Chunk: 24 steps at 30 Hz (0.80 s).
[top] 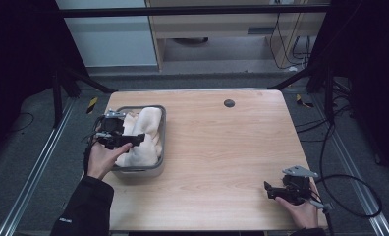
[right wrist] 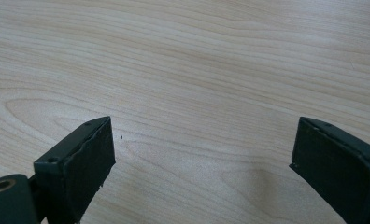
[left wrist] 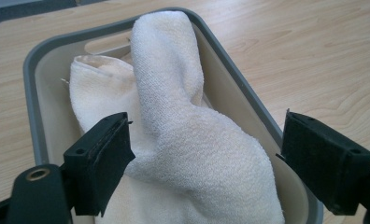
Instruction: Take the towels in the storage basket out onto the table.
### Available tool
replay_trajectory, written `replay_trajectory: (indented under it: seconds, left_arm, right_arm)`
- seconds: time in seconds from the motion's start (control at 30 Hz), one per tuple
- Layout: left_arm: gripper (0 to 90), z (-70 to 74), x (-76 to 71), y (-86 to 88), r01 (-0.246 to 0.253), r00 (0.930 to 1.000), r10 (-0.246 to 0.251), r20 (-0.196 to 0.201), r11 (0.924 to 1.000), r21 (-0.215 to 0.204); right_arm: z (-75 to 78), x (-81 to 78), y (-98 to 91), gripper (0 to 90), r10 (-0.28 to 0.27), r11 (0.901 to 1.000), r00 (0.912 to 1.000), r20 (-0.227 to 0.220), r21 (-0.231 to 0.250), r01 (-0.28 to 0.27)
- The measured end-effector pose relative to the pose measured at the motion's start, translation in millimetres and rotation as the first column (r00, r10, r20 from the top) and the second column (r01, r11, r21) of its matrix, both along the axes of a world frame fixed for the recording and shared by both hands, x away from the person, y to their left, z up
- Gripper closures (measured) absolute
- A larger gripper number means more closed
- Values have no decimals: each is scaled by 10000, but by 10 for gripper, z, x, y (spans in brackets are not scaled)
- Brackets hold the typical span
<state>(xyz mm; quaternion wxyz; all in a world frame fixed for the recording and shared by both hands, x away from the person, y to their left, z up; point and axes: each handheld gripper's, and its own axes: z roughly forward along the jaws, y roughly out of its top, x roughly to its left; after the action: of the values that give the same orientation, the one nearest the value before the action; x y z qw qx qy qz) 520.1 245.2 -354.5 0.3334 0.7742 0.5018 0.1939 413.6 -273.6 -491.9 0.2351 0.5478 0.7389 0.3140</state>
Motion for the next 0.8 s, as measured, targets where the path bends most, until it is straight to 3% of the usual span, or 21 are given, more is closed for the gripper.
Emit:
replay_trajectory:
  seconds: [0.47,0.8]
  left_arm:
    - [133,-110,167,-89,2,9968,46,-795,9982,598]
    - [106,-285,276,-107,-104,9922,207,-1226,9964,842]
  right_arm:
    - [-17,17,-7,47,114,9999,9997,-207,21,-114]
    - [-34,31,9,31,227,9997,9985,-492,6,-227]
